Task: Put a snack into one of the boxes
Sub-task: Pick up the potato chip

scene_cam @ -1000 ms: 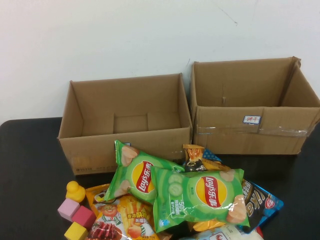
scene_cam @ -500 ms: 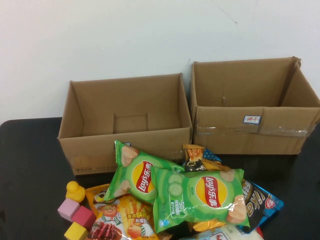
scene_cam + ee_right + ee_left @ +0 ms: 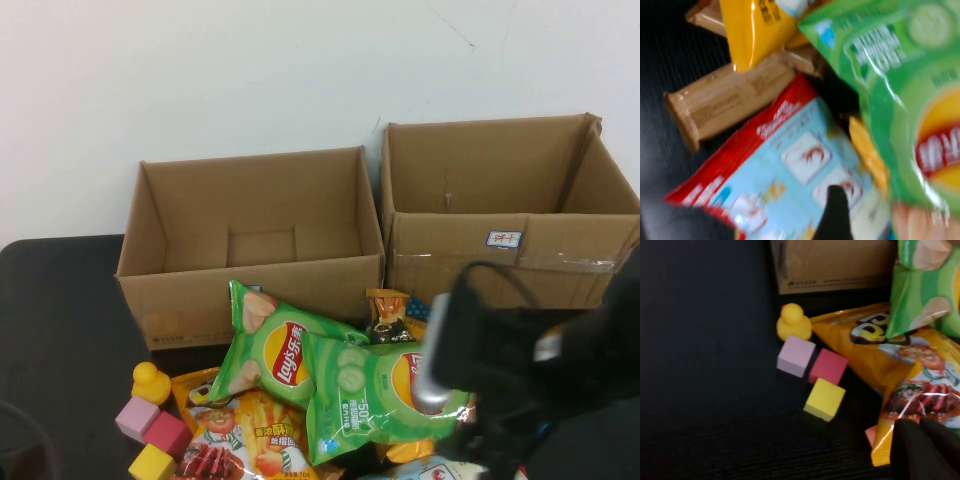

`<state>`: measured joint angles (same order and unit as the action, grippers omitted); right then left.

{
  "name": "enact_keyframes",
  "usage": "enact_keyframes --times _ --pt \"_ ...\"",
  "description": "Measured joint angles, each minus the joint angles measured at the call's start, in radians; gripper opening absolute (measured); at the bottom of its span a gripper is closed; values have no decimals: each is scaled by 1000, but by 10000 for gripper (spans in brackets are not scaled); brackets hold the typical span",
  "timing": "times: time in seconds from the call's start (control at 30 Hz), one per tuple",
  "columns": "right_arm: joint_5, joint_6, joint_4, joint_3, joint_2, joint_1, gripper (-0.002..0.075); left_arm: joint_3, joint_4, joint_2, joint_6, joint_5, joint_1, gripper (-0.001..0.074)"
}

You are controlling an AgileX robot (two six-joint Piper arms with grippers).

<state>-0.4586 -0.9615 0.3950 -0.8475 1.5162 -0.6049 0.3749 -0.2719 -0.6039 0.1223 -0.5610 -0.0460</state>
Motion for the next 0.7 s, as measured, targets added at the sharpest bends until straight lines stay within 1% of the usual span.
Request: enact_keyframes --times 0.1,0.2,0.4,0.7 --pt "50 -6 -25 -47 95 -44 547 0 -39 0 42 -2 0 -2" --pt "79 -8 -49 -101 173 -68 549 0 -60 0 69 -9 0 -2" --pt "98 -11 -131 -203 295 -77 552 0 -71 0 83 -9 0 -2" --pt "124 -59 -199 -272 428 -77 553 2 -73 0 84 3 0 -2"
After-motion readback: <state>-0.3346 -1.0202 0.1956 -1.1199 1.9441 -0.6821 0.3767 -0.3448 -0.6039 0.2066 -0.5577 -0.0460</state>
